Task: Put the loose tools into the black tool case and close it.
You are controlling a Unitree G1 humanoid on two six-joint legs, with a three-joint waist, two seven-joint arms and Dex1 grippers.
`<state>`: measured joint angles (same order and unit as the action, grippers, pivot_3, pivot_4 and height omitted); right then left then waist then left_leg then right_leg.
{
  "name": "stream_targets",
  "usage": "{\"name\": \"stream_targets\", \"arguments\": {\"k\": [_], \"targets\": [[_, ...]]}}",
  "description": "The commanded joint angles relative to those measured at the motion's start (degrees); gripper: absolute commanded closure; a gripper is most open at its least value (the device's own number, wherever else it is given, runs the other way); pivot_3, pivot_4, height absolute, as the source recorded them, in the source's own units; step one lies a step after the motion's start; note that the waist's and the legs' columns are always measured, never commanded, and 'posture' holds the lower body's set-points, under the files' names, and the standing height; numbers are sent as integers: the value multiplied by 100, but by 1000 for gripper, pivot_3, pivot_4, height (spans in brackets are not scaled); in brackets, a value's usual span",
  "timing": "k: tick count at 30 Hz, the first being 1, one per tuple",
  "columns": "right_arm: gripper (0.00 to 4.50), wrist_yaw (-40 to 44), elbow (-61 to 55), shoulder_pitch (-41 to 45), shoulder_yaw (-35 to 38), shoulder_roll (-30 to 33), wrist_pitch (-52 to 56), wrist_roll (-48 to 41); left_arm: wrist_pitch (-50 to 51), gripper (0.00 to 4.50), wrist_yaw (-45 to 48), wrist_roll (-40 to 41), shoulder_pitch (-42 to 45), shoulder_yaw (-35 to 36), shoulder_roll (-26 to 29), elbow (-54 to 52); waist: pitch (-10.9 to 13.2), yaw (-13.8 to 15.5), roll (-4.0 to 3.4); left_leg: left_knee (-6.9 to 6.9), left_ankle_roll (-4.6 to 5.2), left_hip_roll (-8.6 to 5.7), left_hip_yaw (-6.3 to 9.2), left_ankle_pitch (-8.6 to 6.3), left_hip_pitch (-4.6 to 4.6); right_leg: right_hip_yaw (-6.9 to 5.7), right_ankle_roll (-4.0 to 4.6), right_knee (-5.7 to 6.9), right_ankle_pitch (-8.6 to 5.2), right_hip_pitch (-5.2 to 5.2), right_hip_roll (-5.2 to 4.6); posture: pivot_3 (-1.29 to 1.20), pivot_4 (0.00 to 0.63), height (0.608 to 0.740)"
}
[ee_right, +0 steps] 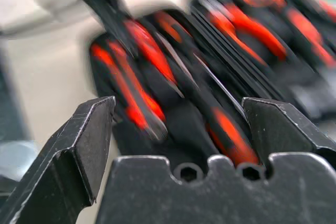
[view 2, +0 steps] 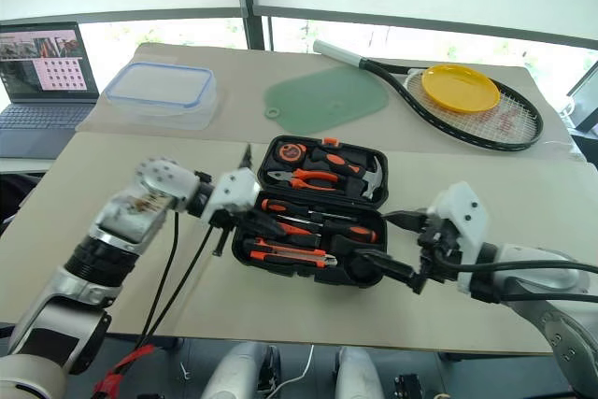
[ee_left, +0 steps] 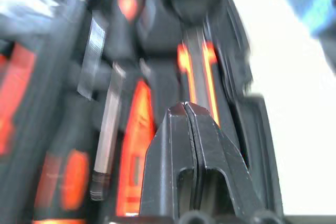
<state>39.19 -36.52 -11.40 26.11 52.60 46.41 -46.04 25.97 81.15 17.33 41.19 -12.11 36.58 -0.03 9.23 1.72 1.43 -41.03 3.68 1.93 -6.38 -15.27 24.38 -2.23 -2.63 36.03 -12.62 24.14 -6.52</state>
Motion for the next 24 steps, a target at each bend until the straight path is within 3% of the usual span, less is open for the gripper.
{"name": "stream_targets", "arguments": {"k": [1, 5, 10, 15, 19, 24], "targets": [[0, 432, 635, -692, 999, 179, -195, 528, 1223, 3337, -21, 992, -30, 760, 419, -624, 0, -27, -1, 3, -1, 0, 0, 0, -3, 0, 0, 0, 0, 0, 1, 0, 150, 738], [0, 860, 1228, -745, 1024, 479, -457, 896, 1751, 2023, -111, 1547, -352, 1047, 726, -1317, -1, -105, -2, 7, -3, 0, -2, 1, -10, 6, -2, -1, -2, -2, 2, 0, 150, 738], [0, 1186, 2111, 170, -93, 905, -839, 1508, 1915, 77, -536, 1751, -715, 1156, 850, -1986, 0, -133, -2, 12, -9, 0, -1, 5, -19, 11, 1, 0, -2, -4, 7, 0, 150, 738], [0, 1397, 2787, 1409, -1310, 813, -1135, 1998, 1921, 77, -771, 1836, -930, 1163, 985, -2317, 4, -127, -7, 16, -15, -3, -3, 8, -18, 13, 4, 0, -3, 2, 8, 0, 150, 738], [0, 1376, 3648, 2489, -2353, 360, -1428, 2666, 1889, 77, -964, 1843, -1067, 1184, 1073, -2518, 4, -115, -5, 14, -36, -8, -5, 21, -18, 14, 4, -1, -2, 0, 8, 0, 150, 738], [0, 1452, 4300, 2989, -2833, 60, -1669, 3090, 1883, 77, -1084, 1925, -1091, 1217, 1158, -2582, 5, -84, -8, 15, -56, -7, -7, 33, -11, 11, 4, -3, -2, 2, 6, 0, 150, 738]]}}
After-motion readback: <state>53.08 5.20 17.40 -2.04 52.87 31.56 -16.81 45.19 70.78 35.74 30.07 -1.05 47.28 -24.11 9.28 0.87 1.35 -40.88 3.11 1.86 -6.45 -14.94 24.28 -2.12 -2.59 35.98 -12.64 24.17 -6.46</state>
